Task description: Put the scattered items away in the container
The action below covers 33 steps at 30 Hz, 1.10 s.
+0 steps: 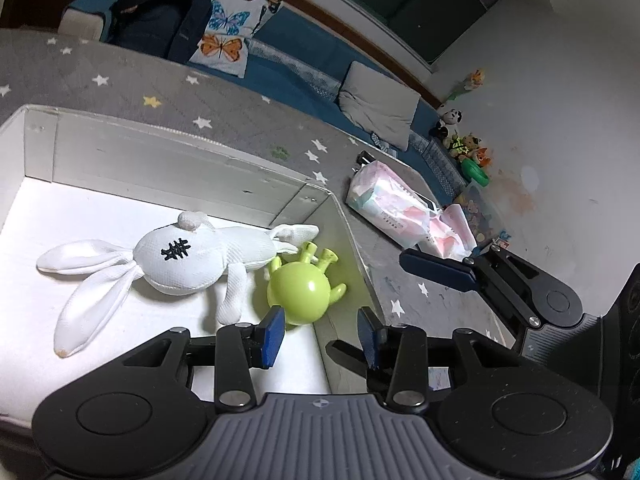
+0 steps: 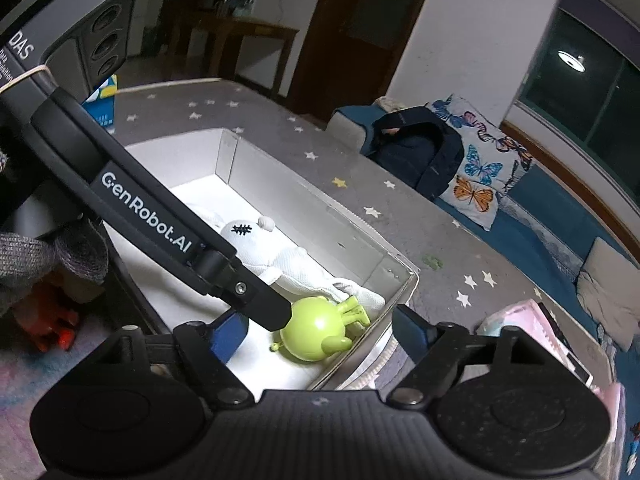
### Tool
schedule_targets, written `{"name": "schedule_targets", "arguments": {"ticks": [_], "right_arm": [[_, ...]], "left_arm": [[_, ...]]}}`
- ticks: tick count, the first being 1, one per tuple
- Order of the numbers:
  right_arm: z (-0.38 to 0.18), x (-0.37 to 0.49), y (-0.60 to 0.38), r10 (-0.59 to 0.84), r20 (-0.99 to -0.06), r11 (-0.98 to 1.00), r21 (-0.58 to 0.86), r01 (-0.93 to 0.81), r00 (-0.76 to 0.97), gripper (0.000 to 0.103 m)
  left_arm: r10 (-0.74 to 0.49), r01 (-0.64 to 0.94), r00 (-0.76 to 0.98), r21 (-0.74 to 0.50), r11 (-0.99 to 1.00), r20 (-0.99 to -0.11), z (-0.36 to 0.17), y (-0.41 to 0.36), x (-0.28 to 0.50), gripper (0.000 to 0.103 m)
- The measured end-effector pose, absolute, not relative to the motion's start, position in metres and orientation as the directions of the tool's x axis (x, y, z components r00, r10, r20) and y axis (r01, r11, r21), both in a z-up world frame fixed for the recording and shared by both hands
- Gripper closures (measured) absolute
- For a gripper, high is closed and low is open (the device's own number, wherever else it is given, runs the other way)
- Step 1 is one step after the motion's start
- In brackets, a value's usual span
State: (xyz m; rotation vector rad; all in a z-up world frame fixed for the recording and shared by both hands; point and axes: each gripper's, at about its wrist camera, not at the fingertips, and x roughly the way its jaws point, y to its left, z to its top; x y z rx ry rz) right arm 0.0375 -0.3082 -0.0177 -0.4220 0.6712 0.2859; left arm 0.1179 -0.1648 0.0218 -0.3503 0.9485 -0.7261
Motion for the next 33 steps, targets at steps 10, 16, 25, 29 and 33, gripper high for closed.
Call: {"name": "schedule_targets", "arguments": {"ticks": [10,16,25,29,33], "right_arm": [[-0.012,0.012,-0.316,0.116,-0.608,0.926,-0.219,-0.307,0.785,0.018],[-0.012,-0.003,-0.326,0.137,-0.578,0.955,-0.140,-0.263,0.805,0.015],[-0.013,-0.033,-0.334,0.146,-0.519,0.978,-0.051,-0.201,0.842,0.006],[-0.015,-0.045,-0.336,0.138,-0.497,0.984,-0.031,-0.176,0.857,0.002],[-0.021,-0.056,-0.333,0.133,-0.482,0.986,-0.021,-0.163,0.866,0.000]], "left_arm": [[-0.692,0.444,0.415,-0.532,0.721,-0.591,0.034,-0.160,0.090,0.061],[-0.682,0.456,0.441,-0.509,0.730,-0.584,0.036,-0.154,0.074,0.061],[-0.661,0.484,0.499,-0.452,0.749,-0.561,0.041,-0.143,0.046,0.061],[-0.653,0.486,0.517,-0.439,0.756,-0.553,0.039,-0.135,0.035,0.061],[-0.649,0.476,0.519,-0.442,0.760,-0.557,0.034,-0.130,0.028,0.061]]}}
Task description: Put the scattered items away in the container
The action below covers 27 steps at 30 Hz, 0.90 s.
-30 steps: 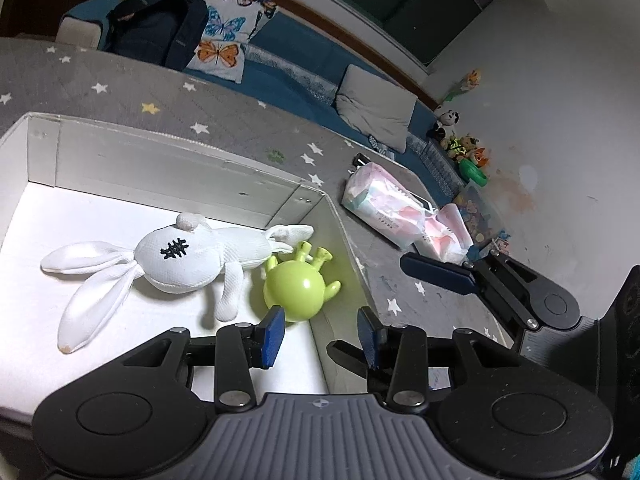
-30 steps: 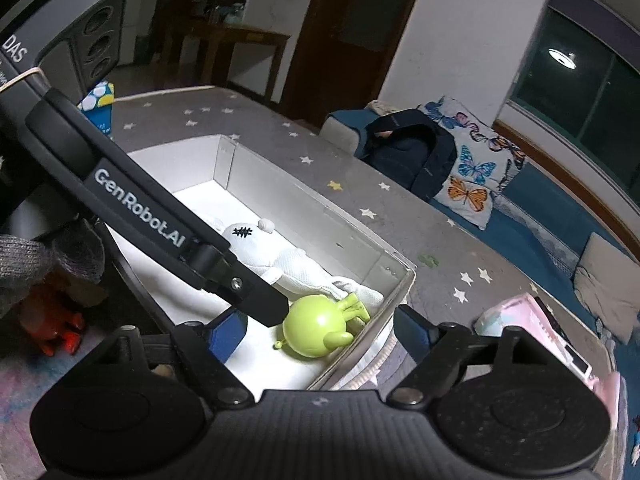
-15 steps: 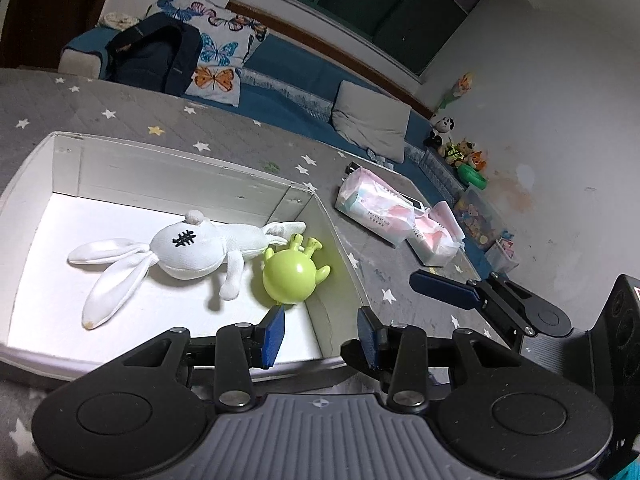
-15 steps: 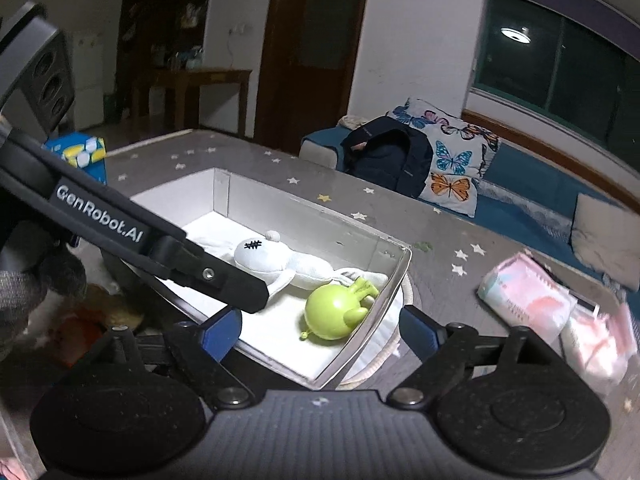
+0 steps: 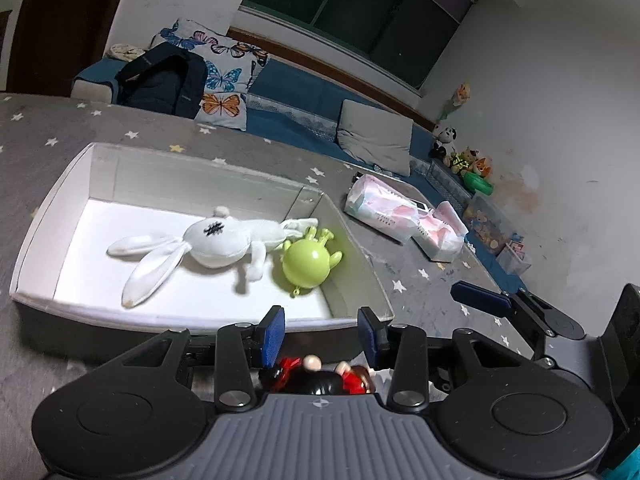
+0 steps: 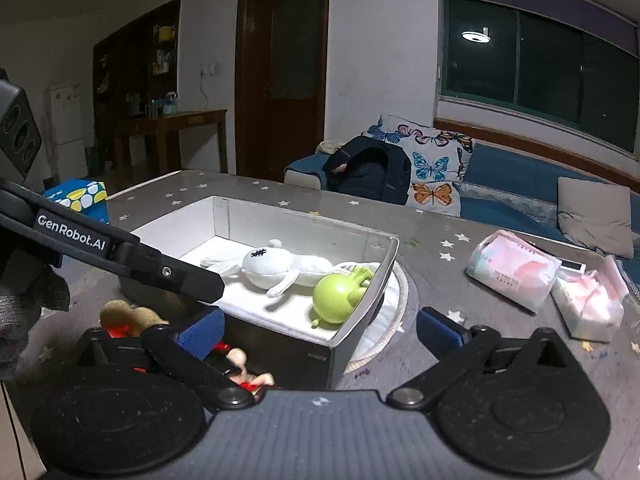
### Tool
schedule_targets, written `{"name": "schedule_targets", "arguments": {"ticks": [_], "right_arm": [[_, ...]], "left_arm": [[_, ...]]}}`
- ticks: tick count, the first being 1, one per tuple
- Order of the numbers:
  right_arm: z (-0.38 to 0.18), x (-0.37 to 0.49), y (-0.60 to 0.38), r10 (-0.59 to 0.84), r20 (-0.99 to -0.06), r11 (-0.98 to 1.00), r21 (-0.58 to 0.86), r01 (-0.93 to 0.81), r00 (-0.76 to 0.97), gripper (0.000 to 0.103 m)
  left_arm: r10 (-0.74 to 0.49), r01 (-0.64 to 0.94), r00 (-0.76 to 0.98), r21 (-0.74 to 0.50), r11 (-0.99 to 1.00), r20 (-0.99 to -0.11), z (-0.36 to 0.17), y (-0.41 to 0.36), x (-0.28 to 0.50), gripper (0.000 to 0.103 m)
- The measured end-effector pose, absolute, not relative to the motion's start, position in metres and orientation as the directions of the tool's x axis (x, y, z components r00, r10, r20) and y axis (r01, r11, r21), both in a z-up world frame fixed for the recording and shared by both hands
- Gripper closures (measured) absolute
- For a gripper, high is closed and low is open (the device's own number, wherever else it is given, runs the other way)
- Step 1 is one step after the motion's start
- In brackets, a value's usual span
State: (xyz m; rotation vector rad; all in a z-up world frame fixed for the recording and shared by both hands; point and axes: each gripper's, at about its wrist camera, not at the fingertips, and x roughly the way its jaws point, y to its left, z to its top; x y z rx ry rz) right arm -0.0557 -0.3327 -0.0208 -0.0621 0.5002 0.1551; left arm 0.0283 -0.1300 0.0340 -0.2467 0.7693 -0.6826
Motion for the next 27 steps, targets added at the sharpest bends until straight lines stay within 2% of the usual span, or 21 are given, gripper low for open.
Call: {"name": "schedule_targets", "arguments": {"ticks": [17,27], "right_arm": [[-0.054,-0.072,-0.330,0.180,-0.465,0.982,0.132,-0.133,0.867,0.000],[-0.075,-0.066,-0.323,0.192,-0.509,0.976,0.189,-0.108,0.839,0.000]], "left_arm": [[-0.649,0.396,0.455,-0.514,0.761,-0.610,0.003,-0.116,0.027,0.061],[-0.657,0.363,0.434,-0.548,0.753,-0.616,-0.005,-0.114,0.031,0.061]]}}
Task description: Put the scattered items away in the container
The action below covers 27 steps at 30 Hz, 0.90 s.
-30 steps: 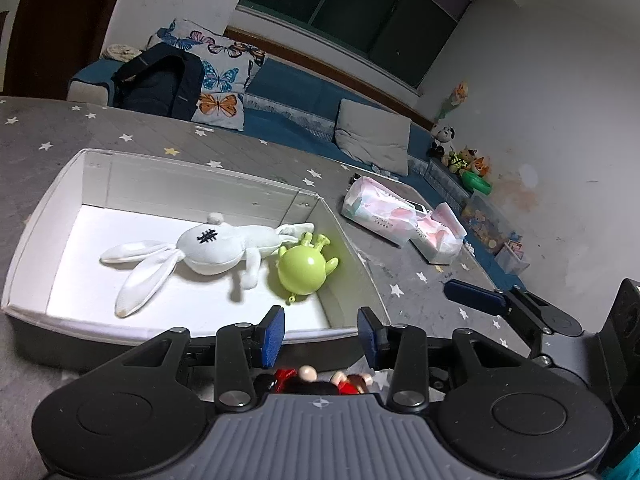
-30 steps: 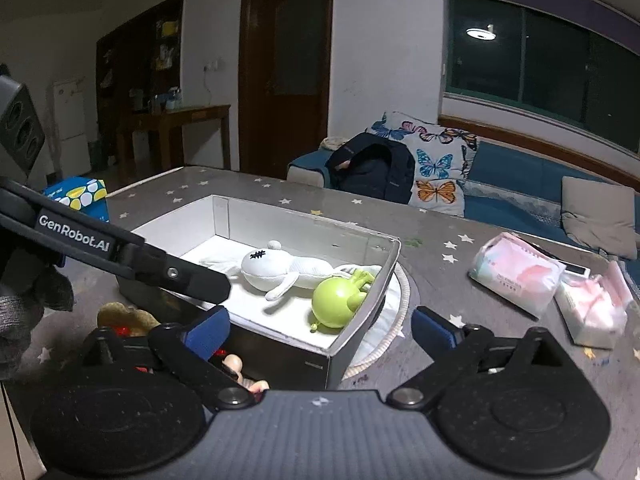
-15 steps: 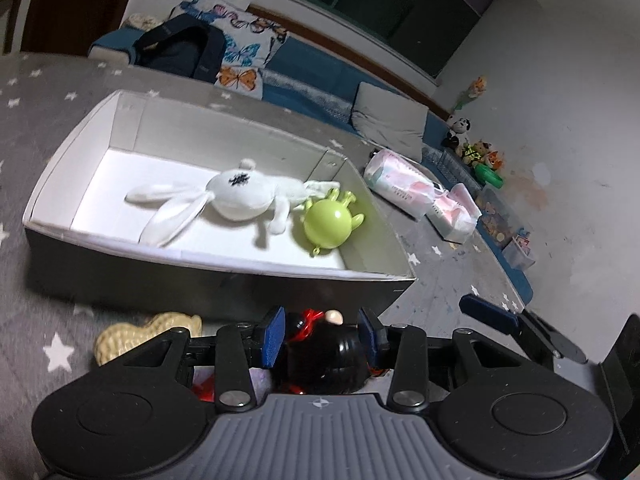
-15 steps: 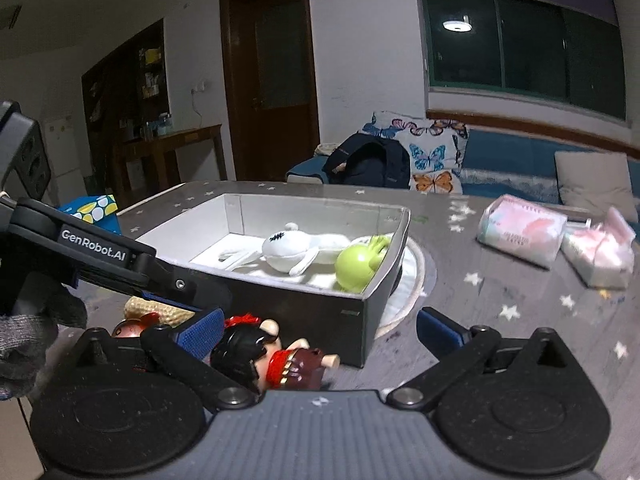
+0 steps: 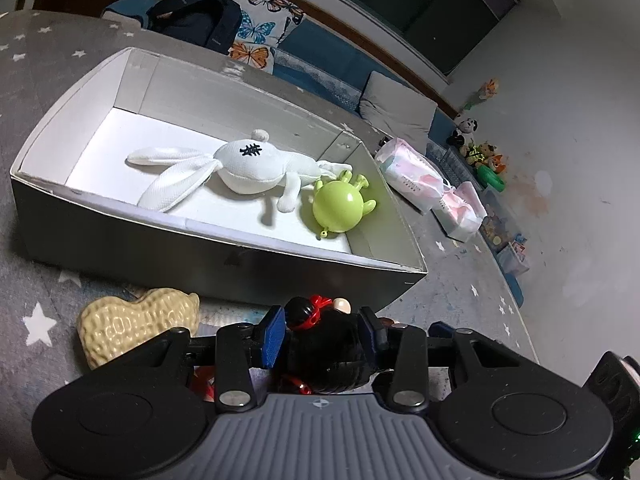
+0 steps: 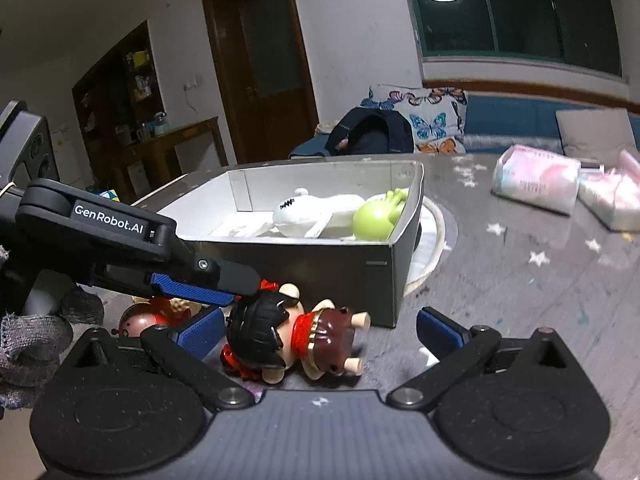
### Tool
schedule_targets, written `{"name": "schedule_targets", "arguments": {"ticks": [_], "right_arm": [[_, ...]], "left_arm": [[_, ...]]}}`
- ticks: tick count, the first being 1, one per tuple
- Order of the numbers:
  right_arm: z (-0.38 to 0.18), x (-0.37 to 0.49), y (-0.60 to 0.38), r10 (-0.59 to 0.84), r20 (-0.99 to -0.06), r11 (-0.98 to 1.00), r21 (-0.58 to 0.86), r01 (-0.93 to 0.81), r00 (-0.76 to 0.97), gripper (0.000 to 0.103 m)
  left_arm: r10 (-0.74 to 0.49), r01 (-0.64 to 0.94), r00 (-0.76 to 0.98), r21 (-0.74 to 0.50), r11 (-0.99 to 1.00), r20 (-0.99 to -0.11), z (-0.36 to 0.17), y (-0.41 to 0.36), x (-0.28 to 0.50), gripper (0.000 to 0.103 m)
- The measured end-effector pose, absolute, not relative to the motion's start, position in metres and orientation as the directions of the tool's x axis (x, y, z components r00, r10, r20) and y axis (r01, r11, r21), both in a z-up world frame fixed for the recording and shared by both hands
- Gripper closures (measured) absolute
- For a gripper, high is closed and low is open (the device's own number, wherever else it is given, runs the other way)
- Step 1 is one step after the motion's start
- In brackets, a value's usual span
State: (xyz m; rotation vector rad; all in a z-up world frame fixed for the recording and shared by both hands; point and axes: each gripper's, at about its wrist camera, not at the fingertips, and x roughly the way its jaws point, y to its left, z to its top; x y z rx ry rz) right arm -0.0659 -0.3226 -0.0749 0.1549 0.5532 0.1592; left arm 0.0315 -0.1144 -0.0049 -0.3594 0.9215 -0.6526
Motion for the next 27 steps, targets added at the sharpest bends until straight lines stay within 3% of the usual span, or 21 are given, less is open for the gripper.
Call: {"name": "schedule_targets", "arguments": {"ticks": [20,25,27], "right_arm": [[-0.086,-0.055,-0.296,0.219,-0.546,0.972,0.195,-0.131,0.809,0.000],[-0.088,-0.051,-0.292,0.191,-0.565,0.978,0.177,-0.109,0.802,0.004],[-0.090,-0.049,-0.292,0.177,-0.577,0.981,0.171,-0.094,0.797,0.011]], "left_arm": [[-0.665,0.336,0.436,-0.575,0.746,-0.607,-0.010,-0.114,0.037,0.061],[-0.660,0.333,0.440,-0.572,0.749,-0.609,-0.009,-0.115,0.034,0.061],[-0.656,0.332,0.442,-0.568,0.753,-0.611,-0.009,-0.116,0.033,0.061]]}}
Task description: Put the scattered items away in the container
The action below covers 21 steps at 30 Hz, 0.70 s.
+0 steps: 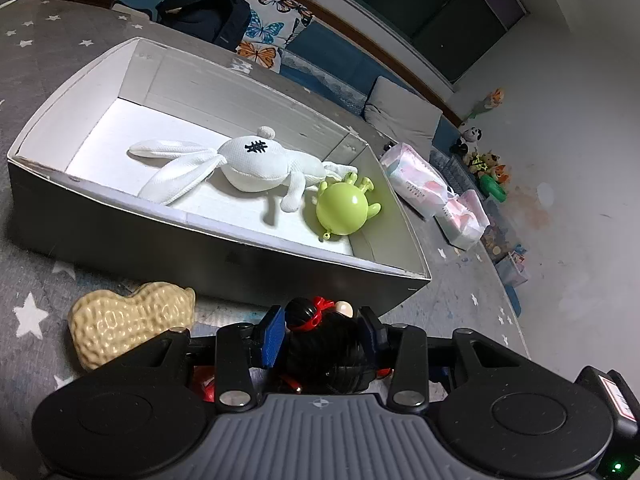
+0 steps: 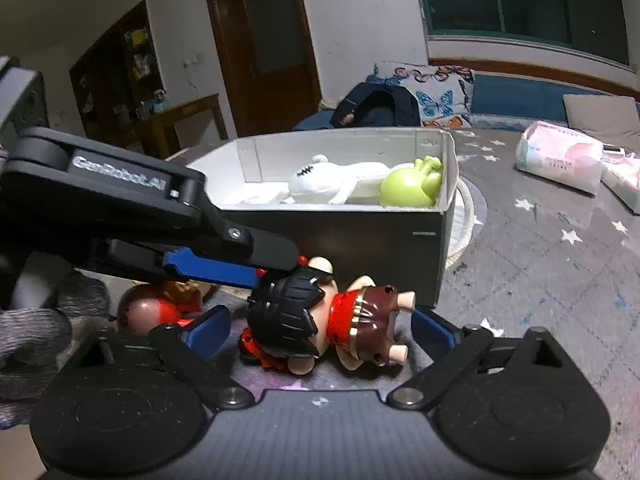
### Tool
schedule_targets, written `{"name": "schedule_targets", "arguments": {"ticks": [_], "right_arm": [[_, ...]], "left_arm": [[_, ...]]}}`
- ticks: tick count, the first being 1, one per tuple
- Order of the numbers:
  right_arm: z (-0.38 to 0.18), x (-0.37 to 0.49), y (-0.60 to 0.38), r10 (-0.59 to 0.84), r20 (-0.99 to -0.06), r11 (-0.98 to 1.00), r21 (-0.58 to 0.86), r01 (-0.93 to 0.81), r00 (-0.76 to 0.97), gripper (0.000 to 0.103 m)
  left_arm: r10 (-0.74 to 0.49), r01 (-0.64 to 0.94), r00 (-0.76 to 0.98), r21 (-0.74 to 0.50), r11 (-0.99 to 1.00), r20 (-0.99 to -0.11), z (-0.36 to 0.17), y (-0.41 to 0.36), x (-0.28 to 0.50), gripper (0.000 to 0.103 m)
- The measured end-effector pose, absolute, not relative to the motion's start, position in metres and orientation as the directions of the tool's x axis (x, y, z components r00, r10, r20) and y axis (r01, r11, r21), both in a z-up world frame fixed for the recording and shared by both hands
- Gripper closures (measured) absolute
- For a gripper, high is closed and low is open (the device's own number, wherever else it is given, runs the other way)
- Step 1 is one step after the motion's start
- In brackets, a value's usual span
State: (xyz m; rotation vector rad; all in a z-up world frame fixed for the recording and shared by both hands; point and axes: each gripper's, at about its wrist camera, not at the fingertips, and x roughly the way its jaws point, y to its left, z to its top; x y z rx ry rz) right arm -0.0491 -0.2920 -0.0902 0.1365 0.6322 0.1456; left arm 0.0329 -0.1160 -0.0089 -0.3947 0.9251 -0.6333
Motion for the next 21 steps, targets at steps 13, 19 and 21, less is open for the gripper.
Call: {"name": "schedule_targets", "arguments": {"ticks": [13,19,21], "right_arm": [[-0.089,-0.054,-0.308,0.201,-0.593,0.977,0.184,-0.111,0.780,0.015],[-0.090,-0.054,-0.311,0.201,-0.589,0.975,0.196,-0.103,0.782,0.017],[-0.090,-0.054,-0.311,0.202,-0.589,0.975,0.199,-0.102,0.783,0.017]], "left_arm": [[-0.689,0.352,0.392,-0.592,0.725,-0.610,-0.012,-0.124,0.032,0.060],[-0.685,0.345,0.402,-0.592,0.728,-0.608,-0.012,-0.126,0.033,0.060],[-0.686,0.347,0.401,-0.593,0.727,-0.607,-0.012,-0.126,0.033,0.060]]}}
